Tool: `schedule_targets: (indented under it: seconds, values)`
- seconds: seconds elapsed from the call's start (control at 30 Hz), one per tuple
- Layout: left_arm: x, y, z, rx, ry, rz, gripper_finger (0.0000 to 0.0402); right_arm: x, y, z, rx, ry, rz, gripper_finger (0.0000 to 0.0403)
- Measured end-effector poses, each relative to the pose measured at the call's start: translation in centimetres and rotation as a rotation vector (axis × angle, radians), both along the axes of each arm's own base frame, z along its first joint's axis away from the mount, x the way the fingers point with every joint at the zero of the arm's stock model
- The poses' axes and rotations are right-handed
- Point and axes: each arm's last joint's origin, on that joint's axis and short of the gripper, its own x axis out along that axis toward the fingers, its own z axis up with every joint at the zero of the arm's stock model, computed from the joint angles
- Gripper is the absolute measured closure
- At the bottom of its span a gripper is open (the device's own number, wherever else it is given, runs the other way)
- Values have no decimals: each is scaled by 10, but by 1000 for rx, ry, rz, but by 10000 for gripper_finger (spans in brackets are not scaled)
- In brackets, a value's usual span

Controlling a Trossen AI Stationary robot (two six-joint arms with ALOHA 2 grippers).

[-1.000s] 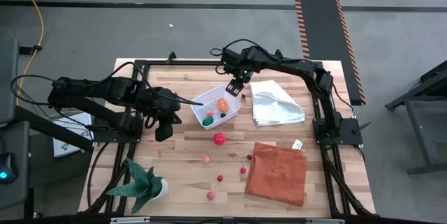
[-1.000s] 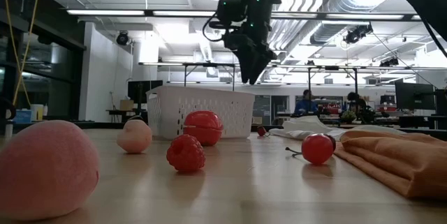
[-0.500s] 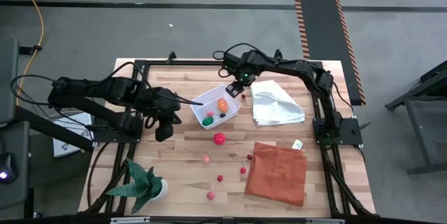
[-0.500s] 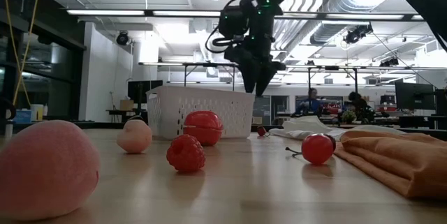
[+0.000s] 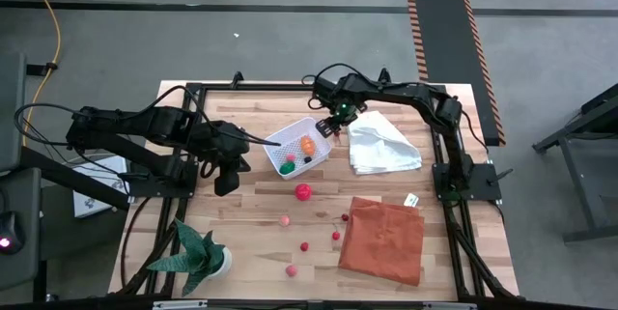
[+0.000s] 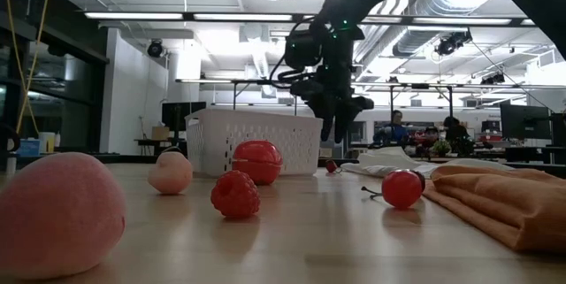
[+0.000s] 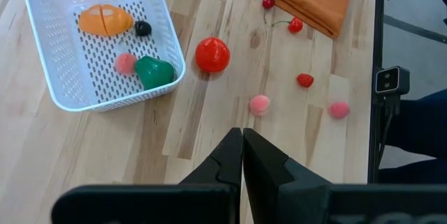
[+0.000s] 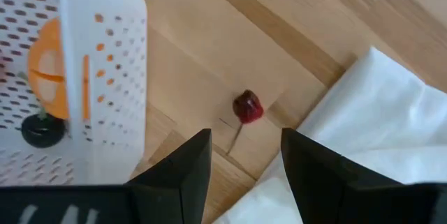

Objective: Pick and placing Produce into tupperware
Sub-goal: Put the top red cherry in the basket

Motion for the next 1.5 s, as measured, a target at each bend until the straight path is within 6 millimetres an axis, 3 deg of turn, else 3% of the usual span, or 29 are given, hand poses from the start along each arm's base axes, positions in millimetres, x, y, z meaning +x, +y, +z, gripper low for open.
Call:
schedule_targets:
  seconds: [0.77,1.5]
  values:
    - [0,0,0,-8,0,2,399,-1,-10,1,32,-57,-43,238]
    - [0,0,0,-21,0,10,399,0,-11,-14,71,-13,-46,238]
